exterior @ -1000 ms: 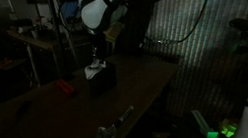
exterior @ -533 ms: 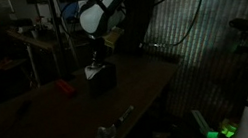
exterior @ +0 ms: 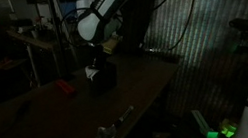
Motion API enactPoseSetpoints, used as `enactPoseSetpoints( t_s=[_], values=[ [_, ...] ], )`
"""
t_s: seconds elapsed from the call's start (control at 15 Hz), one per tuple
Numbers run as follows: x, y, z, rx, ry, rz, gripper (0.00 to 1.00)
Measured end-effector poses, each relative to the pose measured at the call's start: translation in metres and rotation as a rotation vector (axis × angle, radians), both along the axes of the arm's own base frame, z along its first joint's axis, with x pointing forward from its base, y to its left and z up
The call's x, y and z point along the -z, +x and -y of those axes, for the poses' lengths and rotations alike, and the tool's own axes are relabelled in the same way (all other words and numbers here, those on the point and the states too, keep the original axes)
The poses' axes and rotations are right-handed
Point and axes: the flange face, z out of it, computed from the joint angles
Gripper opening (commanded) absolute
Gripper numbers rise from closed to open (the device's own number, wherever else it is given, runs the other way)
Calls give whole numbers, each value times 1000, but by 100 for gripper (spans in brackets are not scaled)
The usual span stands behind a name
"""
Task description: Put the white towel inside the black object on the right
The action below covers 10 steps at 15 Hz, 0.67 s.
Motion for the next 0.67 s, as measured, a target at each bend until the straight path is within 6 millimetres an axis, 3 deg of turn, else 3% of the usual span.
enactPoseSetpoints(
  t_s=[0.27,0.67],
  values=[
    [23,-1,0,18,20,-47,2],
    [29,-2,8,75,94,-77,3]
  ],
)
